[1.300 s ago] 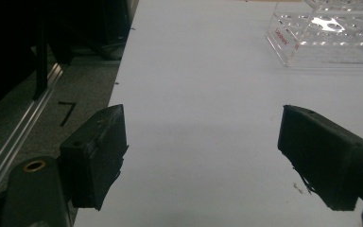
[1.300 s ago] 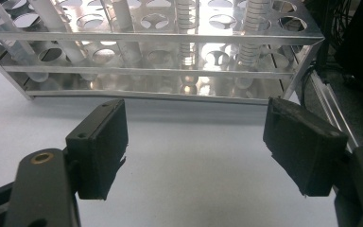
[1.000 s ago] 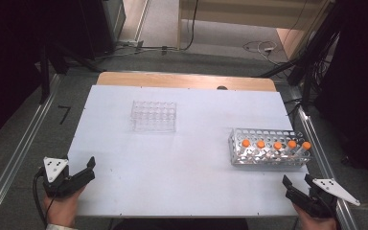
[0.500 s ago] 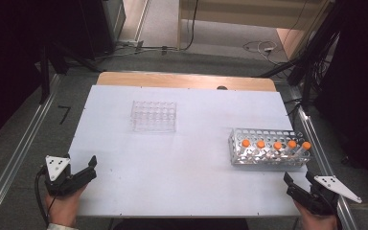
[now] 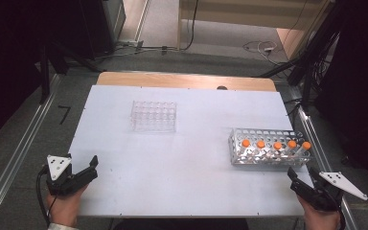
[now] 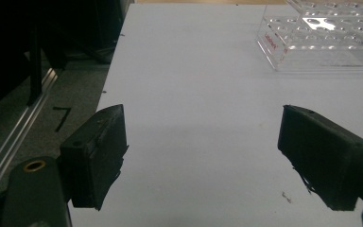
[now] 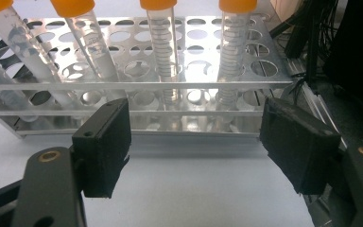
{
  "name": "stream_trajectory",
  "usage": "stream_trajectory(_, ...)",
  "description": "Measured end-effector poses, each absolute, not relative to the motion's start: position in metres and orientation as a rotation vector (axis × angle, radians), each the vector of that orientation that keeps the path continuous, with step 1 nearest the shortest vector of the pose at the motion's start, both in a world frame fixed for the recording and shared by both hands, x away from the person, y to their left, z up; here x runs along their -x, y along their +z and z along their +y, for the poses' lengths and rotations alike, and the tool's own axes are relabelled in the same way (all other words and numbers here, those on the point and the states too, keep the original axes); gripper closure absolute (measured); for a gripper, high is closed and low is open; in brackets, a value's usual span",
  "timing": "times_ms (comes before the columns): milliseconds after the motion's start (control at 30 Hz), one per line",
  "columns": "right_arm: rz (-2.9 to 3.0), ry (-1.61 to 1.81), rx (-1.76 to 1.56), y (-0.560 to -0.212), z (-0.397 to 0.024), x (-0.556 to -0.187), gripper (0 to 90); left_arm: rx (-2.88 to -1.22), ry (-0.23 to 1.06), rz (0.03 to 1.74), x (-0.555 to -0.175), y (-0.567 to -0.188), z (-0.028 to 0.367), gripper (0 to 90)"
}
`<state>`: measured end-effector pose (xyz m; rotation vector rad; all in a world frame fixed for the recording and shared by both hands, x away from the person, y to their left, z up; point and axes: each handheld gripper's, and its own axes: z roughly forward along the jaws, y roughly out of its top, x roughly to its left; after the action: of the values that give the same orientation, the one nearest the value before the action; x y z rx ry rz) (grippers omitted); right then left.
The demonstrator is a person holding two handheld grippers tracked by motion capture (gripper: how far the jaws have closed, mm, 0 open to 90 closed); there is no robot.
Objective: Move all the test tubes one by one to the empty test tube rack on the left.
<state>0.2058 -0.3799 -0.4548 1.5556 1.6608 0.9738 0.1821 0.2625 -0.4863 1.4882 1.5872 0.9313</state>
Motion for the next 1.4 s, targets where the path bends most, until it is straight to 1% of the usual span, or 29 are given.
stream_trajectory(167,1.645,0.976,-1.551,-0.452,-0.382,-0.211,27.3,-1.491,0.929,1.583,-0.182,-0.486,0.262,16.3)
stream_trajectory(200,1.636,0.978,-1.549,-0.451,-0.382,-0.215,30.7,-1.492,0.929,1.583,-0.182,-0.486,0.262,16.3)
stream_trajectory(367,1.620,0.954,-1.547,-0.449,-0.383,-0.226,37.6,-1.489,0.928,1.583,-0.183,-0.486,0.262,16.3)
stream_trajectory(400,1.620,0.954,-1.547,-0.449,-0.383,-0.226,37.6,-1.489,0.927,1.584,-0.183,-0.486,0.262,16.3)
stream_trajectory(467,1.614,0.941,-1.548,-0.449,-0.384,-0.233,41.2,-1.489,0.926,1.584,-0.182,-0.486,0.262,16.3)
stream_trajectory(633,1.602,0.933,-1.555,-0.449,-0.388,-0.241,45.4,-1.491,0.924,1.579,-0.183,-0.486,0.262,16.3)
stream_trajectory(733,1.586,0.936,-1.548,-0.447,-0.389,-0.247,50.2,-1.490,0.924,1.579,-0.183,-0.486,0.261,16.2)
stream_trajectory(1067,1.582,0.908,-1.539,-0.449,-0.388,-0.263,58.4,-1.494,0.923,1.581,-0.183,-0.487,0.261,16.3)
stream_trajectory(1400,1.589,0.884,-1.528,-0.453,-0.387,-0.270,66.6,-1.497,0.922,1.582,-0.183,-0.487,0.261,16.3)
